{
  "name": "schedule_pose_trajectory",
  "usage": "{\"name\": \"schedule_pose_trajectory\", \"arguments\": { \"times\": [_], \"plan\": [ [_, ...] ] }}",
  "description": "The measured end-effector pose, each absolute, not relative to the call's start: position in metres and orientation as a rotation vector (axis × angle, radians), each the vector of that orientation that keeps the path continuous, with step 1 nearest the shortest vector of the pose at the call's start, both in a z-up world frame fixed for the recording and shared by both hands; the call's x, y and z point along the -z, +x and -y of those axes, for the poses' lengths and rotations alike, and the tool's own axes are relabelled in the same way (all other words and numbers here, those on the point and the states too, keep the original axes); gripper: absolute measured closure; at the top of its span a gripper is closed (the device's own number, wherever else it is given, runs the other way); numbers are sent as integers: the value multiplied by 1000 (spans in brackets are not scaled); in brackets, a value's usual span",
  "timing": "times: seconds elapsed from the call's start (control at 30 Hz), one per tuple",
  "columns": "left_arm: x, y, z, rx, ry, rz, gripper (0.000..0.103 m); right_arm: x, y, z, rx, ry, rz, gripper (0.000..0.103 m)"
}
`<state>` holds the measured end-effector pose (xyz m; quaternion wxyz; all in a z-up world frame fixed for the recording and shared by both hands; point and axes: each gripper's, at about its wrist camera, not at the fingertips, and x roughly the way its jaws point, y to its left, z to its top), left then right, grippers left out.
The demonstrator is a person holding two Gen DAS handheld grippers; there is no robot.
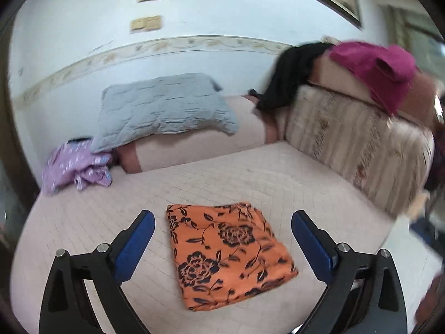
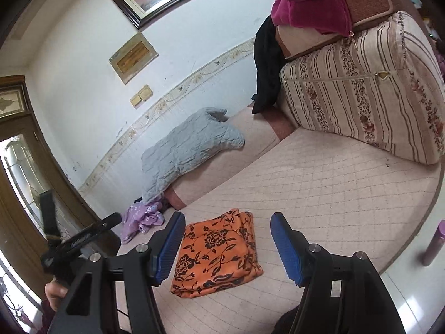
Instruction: Fold small clothes
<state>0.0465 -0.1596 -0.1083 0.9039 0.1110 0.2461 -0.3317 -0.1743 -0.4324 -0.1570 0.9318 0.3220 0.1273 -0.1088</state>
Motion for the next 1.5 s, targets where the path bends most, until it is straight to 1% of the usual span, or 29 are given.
{"name": "schedule_pose_trajectory", "arguments": {
  "times": [0.07,0.2,0.4,0.67,0.87,0.97,1.1,1.5],
  "plan": [
    [122,42,160,674,321,-520,4,159,-169,433,217,672,-259,35],
    [151,60,152,524,439,-472,4,163,-138,427,209,646,-310,35],
    [174,102,130,463,393,-526,4,170,-75,413,150,591,-371,35],
    [196,142,127,420,359,-497,4,194,3,403,78,544,-448,35],
    [218,171,127,407,308,-547,4,228,44,412,42,556,-486,35],
    [230,180,124,419,285,-600,4,246,62,416,44,603,-564,35],
    [238,183,123,414,286,-623,4,250,69,409,26,565,-577,35],
    [240,184,123,421,285,-628,4,254,72,404,24,560,-597,35]
  ]
}}
